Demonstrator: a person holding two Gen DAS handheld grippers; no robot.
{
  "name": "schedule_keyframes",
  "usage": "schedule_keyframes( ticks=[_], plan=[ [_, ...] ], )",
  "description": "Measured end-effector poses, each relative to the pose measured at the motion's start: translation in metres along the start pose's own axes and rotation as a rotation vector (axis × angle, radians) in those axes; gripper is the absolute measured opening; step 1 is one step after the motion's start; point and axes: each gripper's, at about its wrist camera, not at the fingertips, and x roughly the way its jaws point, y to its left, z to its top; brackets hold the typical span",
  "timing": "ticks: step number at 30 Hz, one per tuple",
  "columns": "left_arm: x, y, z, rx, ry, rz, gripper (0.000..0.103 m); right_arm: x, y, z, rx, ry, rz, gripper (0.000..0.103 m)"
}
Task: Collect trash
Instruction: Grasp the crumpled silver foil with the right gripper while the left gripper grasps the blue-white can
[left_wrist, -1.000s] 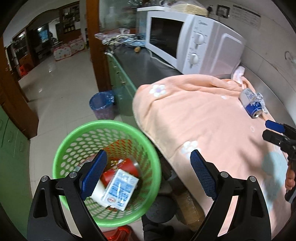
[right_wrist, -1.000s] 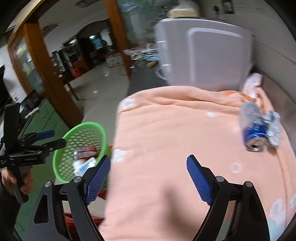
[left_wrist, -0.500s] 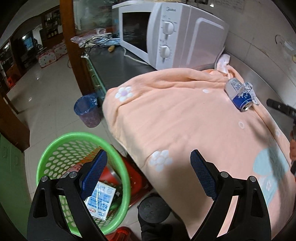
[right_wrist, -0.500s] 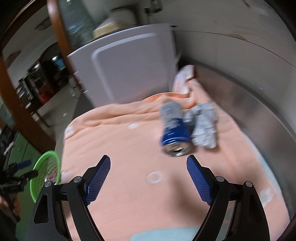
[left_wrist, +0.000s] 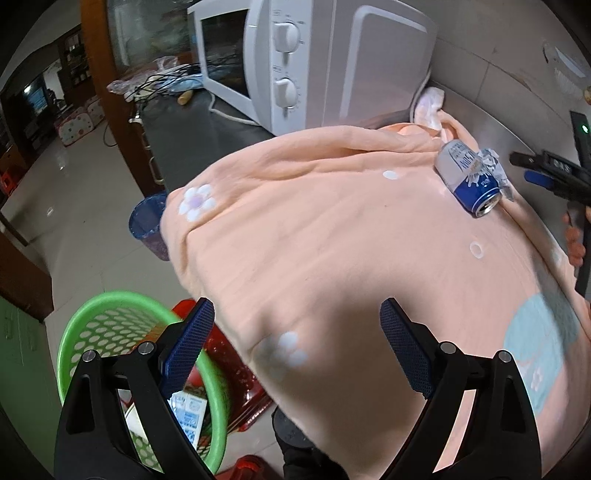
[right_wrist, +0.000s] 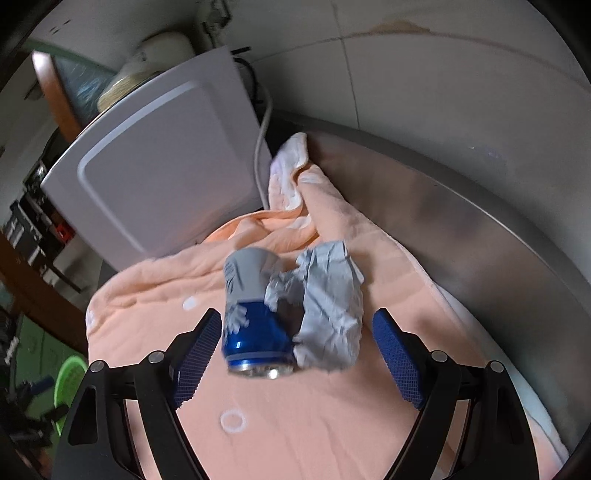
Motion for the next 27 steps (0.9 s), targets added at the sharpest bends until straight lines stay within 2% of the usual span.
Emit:
schedule_keyframes(
  ticks=[6,15,19,27],
  plan=[
    [0.011,-0.011,0.009,0.021,0.012,-0.011,0.090,0.030,-0.007,0.011,0.044,0.030,-0.006,0.075],
    [0.017,-0.027,0.024,0.048,0.013,-0.043,0.090,0.059,-0.015,0.006,0.058,0.095,-0.009,0.059],
    [0.017,-0.041,0.036,0.054,0.013,-0.080,0.090,0.055,-0.018,0.004,0.050,0.088,-0.003,0.048],
    [0.024,-0.079,0.065,0.056,0.016,-0.165,0.090,0.025,-0.025,-0.003,0.046,0.047,0.010,0.040]
  ],
)
